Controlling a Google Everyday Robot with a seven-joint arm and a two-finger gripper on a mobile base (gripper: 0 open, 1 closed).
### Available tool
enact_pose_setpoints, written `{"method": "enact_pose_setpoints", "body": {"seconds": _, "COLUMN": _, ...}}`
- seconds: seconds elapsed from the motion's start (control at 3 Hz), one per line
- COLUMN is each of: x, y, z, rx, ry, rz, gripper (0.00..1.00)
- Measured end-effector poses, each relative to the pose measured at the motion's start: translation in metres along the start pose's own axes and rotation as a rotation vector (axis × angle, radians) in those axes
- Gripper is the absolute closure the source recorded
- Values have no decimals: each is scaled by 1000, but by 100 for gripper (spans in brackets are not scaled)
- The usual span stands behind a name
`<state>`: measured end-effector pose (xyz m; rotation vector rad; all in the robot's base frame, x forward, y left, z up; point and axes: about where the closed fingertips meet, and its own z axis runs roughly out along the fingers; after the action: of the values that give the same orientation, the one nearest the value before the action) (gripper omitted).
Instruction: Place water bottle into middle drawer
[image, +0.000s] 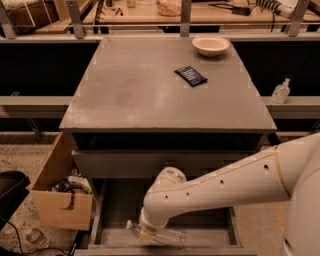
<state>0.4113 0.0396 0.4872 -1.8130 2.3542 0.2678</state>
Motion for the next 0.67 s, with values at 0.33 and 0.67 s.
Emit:
{"method": "enact_pose_setpoints", "body": {"seconds": 0.33, "x": -18, "y": -4, "z": 23, "rx": -25, "ry": 5, "rz": -31, "gripper": 100}}
{"method": "enact_pose_setpoints", "body": {"seconds": 0.67, "x": -30, "y": -6, "z": 44, "rx": -47, "ry": 19, "rz": -47, "gripper": 100}}
